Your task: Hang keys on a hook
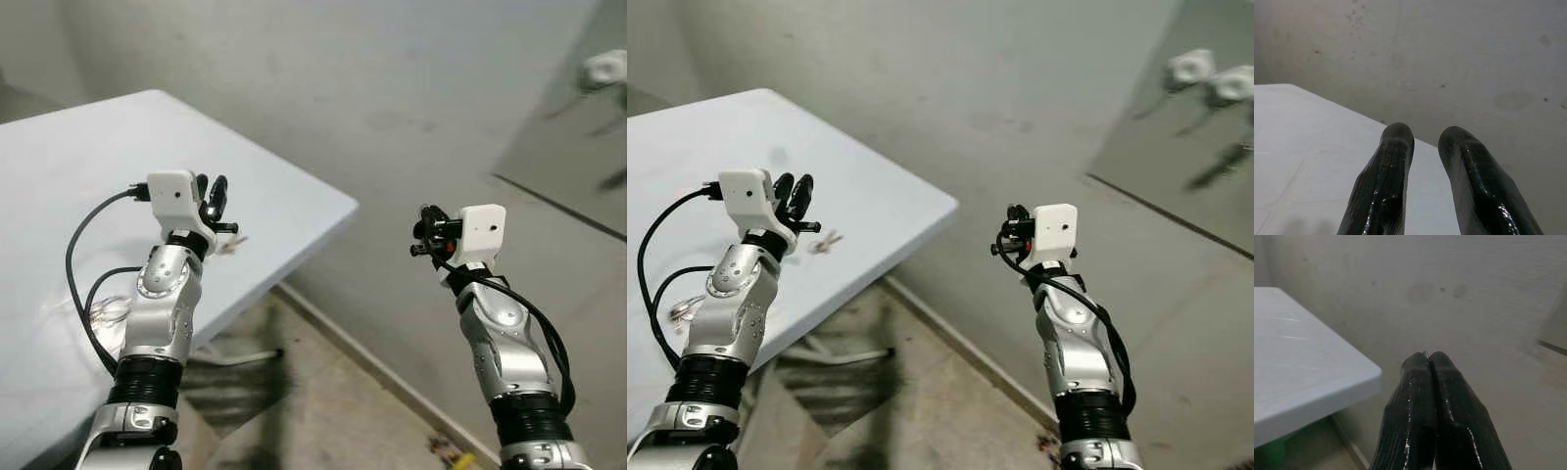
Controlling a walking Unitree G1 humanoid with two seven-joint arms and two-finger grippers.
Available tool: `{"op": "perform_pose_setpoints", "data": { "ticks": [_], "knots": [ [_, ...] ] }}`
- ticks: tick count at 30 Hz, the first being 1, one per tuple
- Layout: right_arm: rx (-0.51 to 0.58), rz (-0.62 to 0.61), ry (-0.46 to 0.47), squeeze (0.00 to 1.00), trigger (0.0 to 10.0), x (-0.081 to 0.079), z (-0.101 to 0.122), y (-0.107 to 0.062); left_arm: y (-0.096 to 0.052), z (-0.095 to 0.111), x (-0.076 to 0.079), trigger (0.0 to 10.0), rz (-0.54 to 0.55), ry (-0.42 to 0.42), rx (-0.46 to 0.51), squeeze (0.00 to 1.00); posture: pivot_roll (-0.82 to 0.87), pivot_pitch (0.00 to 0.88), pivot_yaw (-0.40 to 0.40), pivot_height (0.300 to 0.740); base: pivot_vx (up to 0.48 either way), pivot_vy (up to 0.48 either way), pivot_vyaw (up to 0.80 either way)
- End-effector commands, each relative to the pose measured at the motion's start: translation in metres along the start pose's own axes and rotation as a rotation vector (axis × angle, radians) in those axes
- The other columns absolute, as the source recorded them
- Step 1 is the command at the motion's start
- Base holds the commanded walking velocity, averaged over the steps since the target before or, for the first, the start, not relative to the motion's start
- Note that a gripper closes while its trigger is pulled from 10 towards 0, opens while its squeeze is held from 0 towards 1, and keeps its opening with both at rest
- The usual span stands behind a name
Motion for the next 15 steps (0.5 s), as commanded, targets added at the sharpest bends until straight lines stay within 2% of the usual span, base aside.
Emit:
{"op": "perform_pose_setpoints", "data": {
  "ticks": [1, 15],
  "knots": [
    [0.017, -0.001, -0.009, 0.00, 10.0, 0.002, 0.005, 0.000, 0.001, 0.002, 0.001, 10.0, -0.012, 0.010, 0.006, 0.00, -0.07, 0.000, -0.056, 0.740, 0.000, 0.000, -0.74],
    [0.001, 0.005, -0.017, 0.00, 10.0, 0.001, 0.003, -0.001, -0.004, -0.011, 0.008, 10.0, -0.032, 0.005, -0.053, 0.00, -0.06, 0.000, -0.061, 0.740, 0.000, 0.000, -0.74]
  ]
}}
Point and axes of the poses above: a point about 5 cm out from each wrist's last joint towards the gripper, its own y axis pointing out of the wrist towards the gripper, its own z axis along the axis of the wrist's last joint, x = y × z, the point moved 3 cm from there along y, pointing out of the wrist towards the gripper, and after that the axes turned 10 degrees about -y, right-handed, at the moved point
